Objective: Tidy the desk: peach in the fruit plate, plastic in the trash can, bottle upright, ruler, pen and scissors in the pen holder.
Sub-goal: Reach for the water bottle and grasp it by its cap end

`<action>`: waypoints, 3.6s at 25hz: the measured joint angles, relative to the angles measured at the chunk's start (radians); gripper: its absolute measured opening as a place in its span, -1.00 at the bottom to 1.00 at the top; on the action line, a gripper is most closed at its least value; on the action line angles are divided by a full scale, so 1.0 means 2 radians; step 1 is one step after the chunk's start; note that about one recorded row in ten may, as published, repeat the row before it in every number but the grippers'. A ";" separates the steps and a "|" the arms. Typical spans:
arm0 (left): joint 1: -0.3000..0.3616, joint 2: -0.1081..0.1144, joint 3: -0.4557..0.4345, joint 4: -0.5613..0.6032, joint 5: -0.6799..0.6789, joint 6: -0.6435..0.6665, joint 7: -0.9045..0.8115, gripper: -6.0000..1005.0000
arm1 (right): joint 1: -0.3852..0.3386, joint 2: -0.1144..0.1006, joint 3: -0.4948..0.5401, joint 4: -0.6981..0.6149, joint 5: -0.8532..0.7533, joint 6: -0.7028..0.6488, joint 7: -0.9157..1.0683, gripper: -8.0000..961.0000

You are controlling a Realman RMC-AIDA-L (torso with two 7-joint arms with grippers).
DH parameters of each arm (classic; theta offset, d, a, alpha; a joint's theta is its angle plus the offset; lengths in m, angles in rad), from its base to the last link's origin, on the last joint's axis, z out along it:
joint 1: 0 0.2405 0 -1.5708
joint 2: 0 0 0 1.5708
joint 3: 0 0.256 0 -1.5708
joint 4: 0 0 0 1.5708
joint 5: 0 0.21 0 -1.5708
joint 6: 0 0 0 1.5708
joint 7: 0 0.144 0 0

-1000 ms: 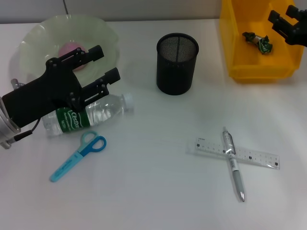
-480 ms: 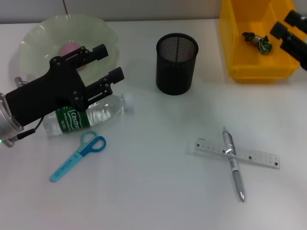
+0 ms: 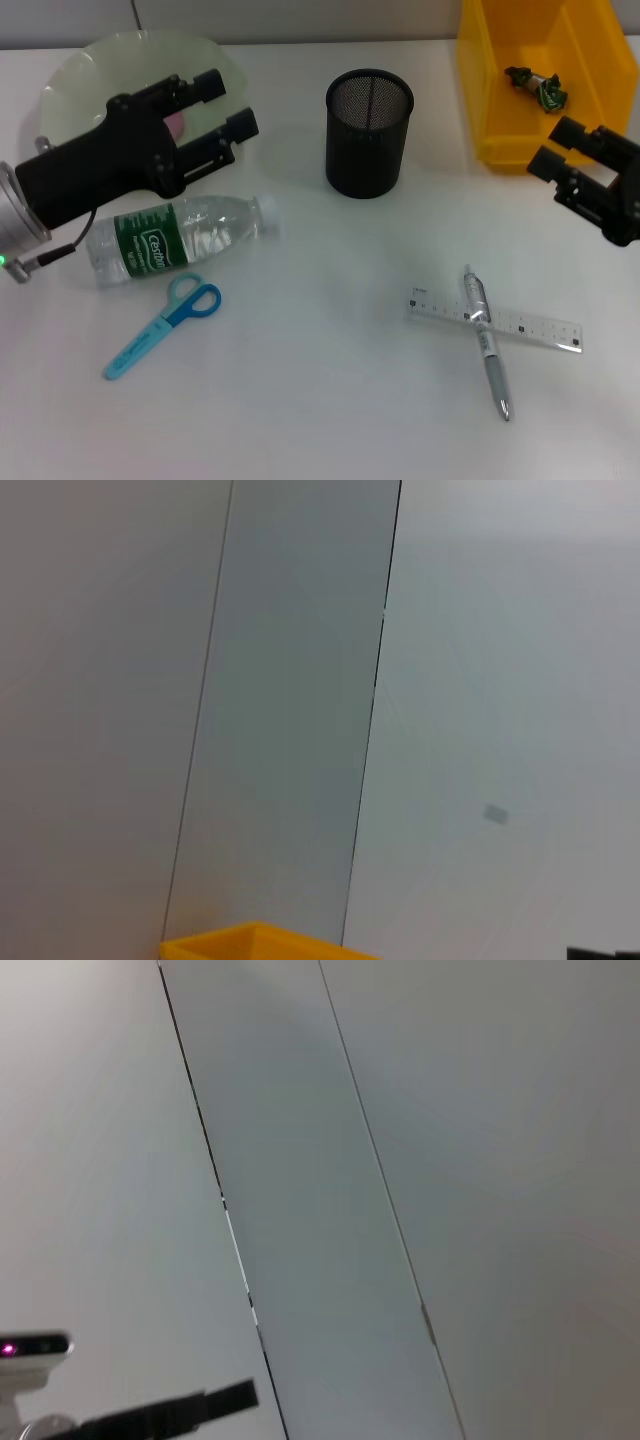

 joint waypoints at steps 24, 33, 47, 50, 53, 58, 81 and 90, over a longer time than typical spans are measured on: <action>-0.001 0.001 0.045 0.056 0.025 -0.013 -0.062 0.27 | 0.003 -0.001 -0.001 0.056 -0.048 -0.001 -0.028 0.55; -0.042 0.001 0.065 0.208 0.145 -0.049 -0.277 0.28 | 0.004 -0.001 0.005 0.076 -0.045 0.003 -0.028 0.55; -0.123 -0.003 0.228 0.324 0.407 -0.104 -0.489 0.29 | 0.007 0.000 0.005 0.097 -0.044 0.012 -0.033 0.55; -0.128 -0.003 0.252 0.324 0.437 -0.117 -0.502 0.29 | 0.008 0.000 0.005 0.101 -0.044 0.012 -0.034 0.55; -0.130 -0.004 0.270 0.320 0.463 -0.133 -0.510 0.29 | 0.012 0.000 0.002 0.104 -0.044 0.021 -0.034 0.55; -0.126 -0.004 0.280 0.317 0.482 -0.144 -0.512 0.29 | 0.020 0.000 0.000 0.110 -0.045 0.030 -0.034 0.55; -0.133 -0.005 0.346 0.292 0.522 -0.195 -0.539 0.29 | 0.033 0.000 0.000 0.129 -0.045 0.045 -0.033 0.55; -0.138 -0.005 0.351 0.282 0.533 -0.204 -0.543 0.29 | 0.035 0.000 0.000 0.129 -0.044 0.045 -0.033 0.55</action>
